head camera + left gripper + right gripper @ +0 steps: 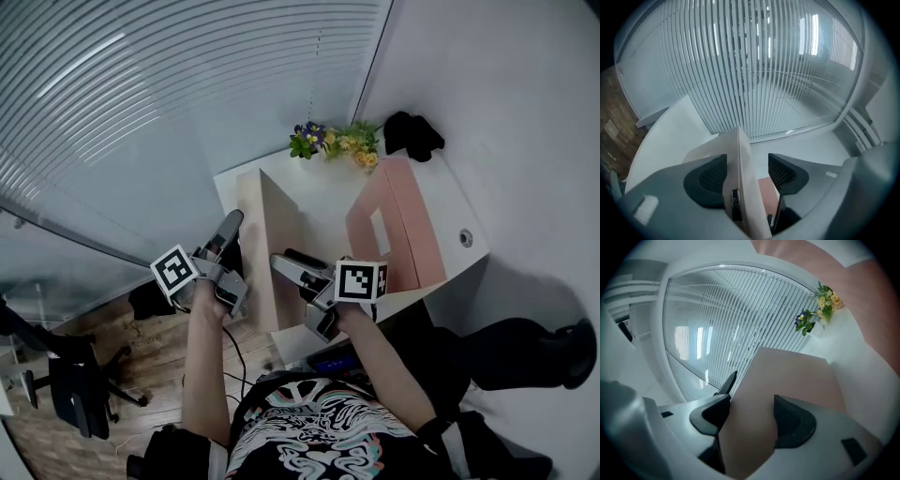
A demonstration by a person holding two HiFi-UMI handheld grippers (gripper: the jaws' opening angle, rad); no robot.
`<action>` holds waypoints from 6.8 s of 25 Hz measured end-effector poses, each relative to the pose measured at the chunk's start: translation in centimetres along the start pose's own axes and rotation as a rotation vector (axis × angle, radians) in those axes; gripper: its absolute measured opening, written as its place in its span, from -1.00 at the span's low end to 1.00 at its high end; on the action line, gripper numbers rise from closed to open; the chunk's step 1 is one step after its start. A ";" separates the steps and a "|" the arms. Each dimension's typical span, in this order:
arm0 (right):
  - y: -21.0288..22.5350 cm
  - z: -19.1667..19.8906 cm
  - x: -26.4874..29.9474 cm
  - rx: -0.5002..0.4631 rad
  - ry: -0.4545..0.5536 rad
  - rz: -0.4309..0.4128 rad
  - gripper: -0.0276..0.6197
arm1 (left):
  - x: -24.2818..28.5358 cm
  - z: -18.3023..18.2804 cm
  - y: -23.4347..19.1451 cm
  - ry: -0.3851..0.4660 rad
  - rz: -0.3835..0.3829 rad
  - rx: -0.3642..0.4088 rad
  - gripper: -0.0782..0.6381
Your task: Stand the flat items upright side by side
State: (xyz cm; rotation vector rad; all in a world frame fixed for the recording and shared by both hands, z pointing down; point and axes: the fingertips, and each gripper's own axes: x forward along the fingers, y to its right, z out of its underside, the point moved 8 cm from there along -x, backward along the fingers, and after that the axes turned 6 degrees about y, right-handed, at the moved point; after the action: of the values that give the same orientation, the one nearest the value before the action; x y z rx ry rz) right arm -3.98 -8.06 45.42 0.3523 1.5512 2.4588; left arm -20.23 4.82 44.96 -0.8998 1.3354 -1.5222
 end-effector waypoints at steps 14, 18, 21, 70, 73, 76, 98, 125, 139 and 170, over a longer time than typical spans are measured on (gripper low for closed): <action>0.2 0.2 -1.9 0.126 0.150 -0.007 -0.04 | 1.1 1.2 1.3 -0.034 0.009 0.006 -0.08; 0.0 0.0 -1.8 0.159 0.175 -0.021 -0.03 | 1.2 1.1 1.5 -0.027 -0.001 -0.003 -0.10; -0.1 -0.1 -1.6 0.163 0.151 -0.033 0.16 | 1.7 1.5 2.2 -0.039 0.007 -0.005 -0.12; -3.8 -6.7 1.6 -0.432 0.049 0.614 0.32 | 5.1 4.4 -4.2 -0.540 0.136 -0.125 -0.29; -3.5 -8.5 2.6 -0.485 0.013 0.693 0.33 | 5.0 4.3 -4.2 -0.558 0.137 -0.105 -0.29; -3.0 -10.1 4.0 -0.548 -0.043 0.758 0.33 | 4.7 4.4 -4.7 -0.588 0.120 -0.101 -0.28; 0.8 -11.9 7.7 -0.478 -0.155 0.871 0.23 | 4.5 3.9 -6.2 -0.622 0.103 -0.103 -0.28; -3.3 -12.5 4.6 -0.518 0.119 0.823 0.08 | 5.0 4.7 -5.5 -0.667 0.106 -0.082 -0.28; -7.9 -12.2 4.1 -0.797 0.296 0.715 0.09 | 5.1 4.9 -5.3 -0.687 0.108 -0.068 -0.28; -10.6 -1.3 -4.5 -1.165 0.701 0.504 0.10 | 3.2 8.6 -6.2 -0.779 0.042 -0.057 -0.25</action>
State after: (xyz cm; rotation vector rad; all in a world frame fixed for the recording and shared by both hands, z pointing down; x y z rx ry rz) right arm 0.43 -6.08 34.93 -0.4160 -0.1621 3.5529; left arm -14.27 -0.99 52.33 -1.3122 0.8130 -0.9338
